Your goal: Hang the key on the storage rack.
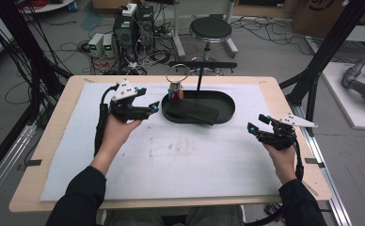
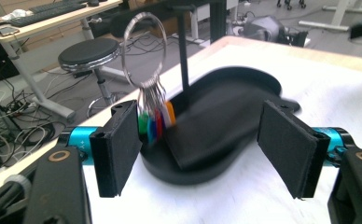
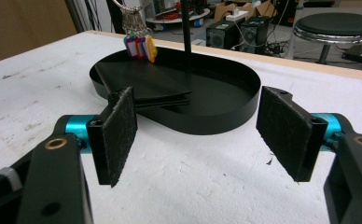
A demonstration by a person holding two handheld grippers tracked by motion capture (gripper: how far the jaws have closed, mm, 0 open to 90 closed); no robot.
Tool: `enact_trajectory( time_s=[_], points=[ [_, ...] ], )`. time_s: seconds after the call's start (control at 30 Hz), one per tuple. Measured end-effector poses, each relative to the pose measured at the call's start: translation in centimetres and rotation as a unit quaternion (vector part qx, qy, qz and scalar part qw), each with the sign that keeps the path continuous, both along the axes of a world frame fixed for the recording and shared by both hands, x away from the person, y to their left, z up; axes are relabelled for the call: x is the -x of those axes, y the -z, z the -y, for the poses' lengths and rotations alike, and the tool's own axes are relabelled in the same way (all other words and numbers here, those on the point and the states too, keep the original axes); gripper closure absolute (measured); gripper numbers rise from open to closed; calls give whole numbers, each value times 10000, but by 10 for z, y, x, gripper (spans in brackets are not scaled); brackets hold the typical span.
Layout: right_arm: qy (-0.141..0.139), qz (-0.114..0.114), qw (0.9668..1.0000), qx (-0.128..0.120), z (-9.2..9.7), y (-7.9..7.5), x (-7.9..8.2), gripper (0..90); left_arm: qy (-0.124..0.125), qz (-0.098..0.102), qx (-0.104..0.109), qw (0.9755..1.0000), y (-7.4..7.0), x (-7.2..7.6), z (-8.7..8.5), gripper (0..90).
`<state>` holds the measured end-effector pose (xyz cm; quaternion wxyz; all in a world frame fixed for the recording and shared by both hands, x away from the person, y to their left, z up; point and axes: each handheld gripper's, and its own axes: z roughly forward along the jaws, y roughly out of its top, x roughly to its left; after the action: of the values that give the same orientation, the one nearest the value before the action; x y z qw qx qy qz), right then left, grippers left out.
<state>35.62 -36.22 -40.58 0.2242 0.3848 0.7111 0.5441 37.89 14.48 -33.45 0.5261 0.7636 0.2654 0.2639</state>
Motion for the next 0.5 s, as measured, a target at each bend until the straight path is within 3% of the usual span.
enact_trajectory(
  time_s=[0.2,0.37,0.5],
  points=[
    [30,-9,10000,17,1,-1,4,292,5,5,52,10000,25,41,-14,294],
    [68,-23,10000,8,0,-2,6,292,111,-170,25,9998,47,62,-27,294],
    [32,-46,9999,105,-3,-2,7,292,64,-216,237,9995,71,74,-41,295]
  ],
)
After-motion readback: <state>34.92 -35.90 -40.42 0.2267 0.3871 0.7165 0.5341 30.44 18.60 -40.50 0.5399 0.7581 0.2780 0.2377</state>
